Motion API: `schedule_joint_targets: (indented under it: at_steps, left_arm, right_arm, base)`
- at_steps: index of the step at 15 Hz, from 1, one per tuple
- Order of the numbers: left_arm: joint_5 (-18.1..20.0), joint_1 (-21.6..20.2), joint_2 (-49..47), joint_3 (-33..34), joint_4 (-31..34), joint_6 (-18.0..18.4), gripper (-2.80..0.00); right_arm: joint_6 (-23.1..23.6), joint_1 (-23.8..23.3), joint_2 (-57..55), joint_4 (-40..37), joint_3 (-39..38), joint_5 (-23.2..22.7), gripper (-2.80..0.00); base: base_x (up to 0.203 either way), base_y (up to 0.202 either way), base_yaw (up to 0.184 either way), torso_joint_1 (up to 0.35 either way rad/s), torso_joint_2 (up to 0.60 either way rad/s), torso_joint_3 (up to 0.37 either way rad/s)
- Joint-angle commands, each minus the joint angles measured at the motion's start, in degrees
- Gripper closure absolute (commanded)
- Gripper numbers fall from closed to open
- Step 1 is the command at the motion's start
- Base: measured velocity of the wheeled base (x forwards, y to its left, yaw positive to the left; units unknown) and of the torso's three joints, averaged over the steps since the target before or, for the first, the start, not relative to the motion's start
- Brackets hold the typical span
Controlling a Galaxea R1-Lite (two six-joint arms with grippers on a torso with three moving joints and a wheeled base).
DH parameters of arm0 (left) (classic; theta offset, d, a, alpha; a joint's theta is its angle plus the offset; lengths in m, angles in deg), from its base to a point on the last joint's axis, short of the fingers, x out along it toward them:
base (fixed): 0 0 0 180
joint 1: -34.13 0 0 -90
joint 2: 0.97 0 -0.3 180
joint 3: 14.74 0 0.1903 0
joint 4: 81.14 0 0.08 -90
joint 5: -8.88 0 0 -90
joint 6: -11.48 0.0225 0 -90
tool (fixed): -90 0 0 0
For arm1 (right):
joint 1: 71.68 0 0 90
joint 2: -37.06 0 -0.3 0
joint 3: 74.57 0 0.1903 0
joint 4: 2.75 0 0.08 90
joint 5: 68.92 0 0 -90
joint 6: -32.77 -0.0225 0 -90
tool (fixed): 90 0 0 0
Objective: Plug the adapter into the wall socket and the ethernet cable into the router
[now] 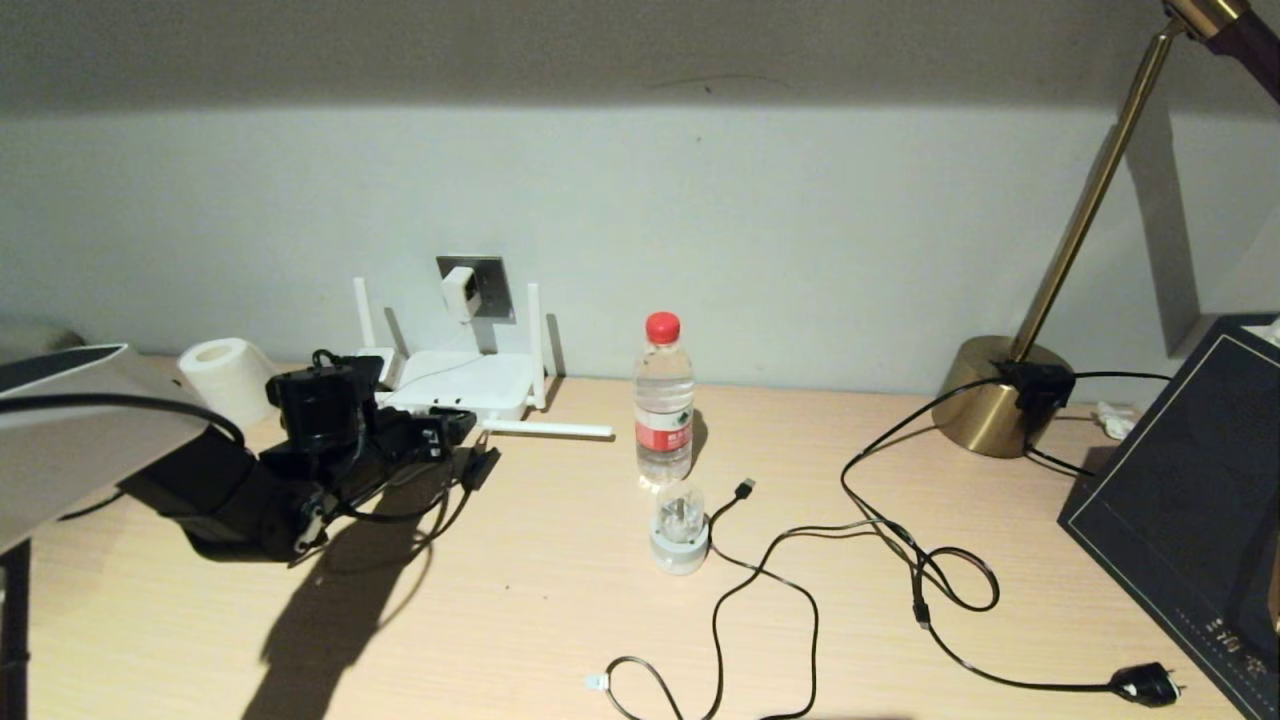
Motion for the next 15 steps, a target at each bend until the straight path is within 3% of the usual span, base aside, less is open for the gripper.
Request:
schedule_joint_targets:
  at_steps: [1, 10, 11, 15]
  left_arm:
    - [0.07, 0.03, 1.37, 0.95, -0.24, 0.0, -2.8]
    - [-0.24, 1.15, 10.17, 7.16, -0.24, 0.18, -2.8]
    - [-0.32, 1.15, 11.67, 8.12, -0.24, 0.24, 0.0]
    - [-0.46, 1.44, 22.38, 10.39, 0.59, 0.45, 0.0]
  right_arm:
    - [0.08, 0.02, -0.09, 0.05, -0.7, -0.04, 0.0]
    - [0.08, 0.02, -0.09, 0.05, -0.7, -0.04, 0.0]
    - [0.08, 0.02, -0.09, 0.05, -0.7, -0.04, 0.0]
    - [0.08, 0.02, -0.09, 0.05, -0.7, -0.04, 0.0]
  base:
    - [0.0, 0.0, 0.0, 0.0, 0.0, 0.0]
    - [0.0, 0.0, 0.0, 0.0, 0.0, 0.0]
    - [0.0, 0.0, 0.0, 0.0, 0.0, 0.0]
    - [0.0, 0.0, 0.0, 0.0, 0.0, 0.0]
